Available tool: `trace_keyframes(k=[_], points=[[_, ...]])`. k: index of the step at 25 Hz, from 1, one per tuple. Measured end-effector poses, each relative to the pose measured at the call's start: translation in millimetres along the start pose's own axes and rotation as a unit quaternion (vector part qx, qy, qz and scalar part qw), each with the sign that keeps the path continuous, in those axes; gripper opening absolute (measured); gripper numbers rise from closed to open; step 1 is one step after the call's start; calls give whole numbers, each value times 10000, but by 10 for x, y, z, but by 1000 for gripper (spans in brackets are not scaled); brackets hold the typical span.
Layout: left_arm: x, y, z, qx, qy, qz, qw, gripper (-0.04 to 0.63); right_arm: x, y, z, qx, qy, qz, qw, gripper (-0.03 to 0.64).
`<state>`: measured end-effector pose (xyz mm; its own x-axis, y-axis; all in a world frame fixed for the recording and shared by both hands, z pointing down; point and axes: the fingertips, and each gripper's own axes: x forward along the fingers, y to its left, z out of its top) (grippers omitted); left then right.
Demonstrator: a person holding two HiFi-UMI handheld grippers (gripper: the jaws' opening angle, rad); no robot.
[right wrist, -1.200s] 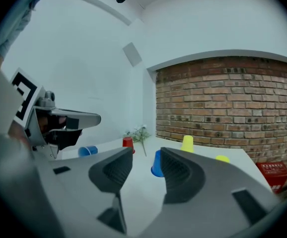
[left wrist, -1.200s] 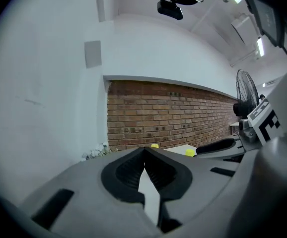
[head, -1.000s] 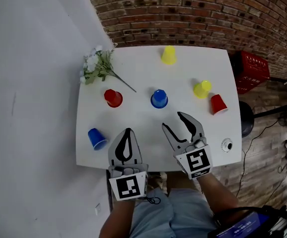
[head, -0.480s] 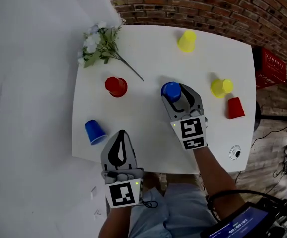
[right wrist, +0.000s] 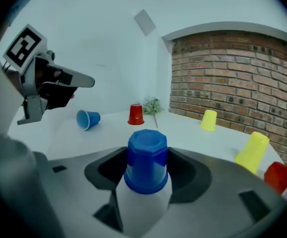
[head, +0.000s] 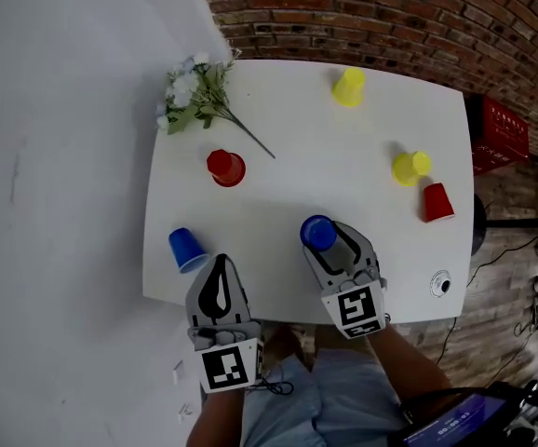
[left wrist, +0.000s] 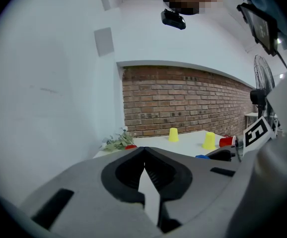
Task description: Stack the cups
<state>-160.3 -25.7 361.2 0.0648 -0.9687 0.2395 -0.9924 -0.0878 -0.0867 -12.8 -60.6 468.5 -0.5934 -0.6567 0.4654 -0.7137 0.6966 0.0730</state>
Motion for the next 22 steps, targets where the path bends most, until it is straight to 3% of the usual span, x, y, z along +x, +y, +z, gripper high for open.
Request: trace_keyframes(k=[1,2,3,6,11,15,18,22], points=[[-35,17,-17,-2,15,0,10000,5,-26,67,-22,31,10,113,9999,255],[-61,39,-30,4,25,4,10000,5,-41,122,-24,83,-16,260,9996,311],[-81,66,-39,10,30,16,10000,5,-61,155,7,155,-102,386,9991,413],[-140,160,-42,-26,1,96,10000,5,-211,171,236,302,-471,446,9974,469],[-250,373,43,-77,-180,251,9995,5,-448,305,746,34,-982,334,9946,425],[-364,750,64,-201,-237,626,9976,5,-336,911,1076,-240,-1078,1188,9868,346],[-479,962,19,-259,-200,875,9956,5,-79,1430,1092,-694,-1008,1854,9750,270],[-615,1157,-93,-334,-103,1073,9936,5,397,1848,956,-1350,-712,2134,9650,230]])
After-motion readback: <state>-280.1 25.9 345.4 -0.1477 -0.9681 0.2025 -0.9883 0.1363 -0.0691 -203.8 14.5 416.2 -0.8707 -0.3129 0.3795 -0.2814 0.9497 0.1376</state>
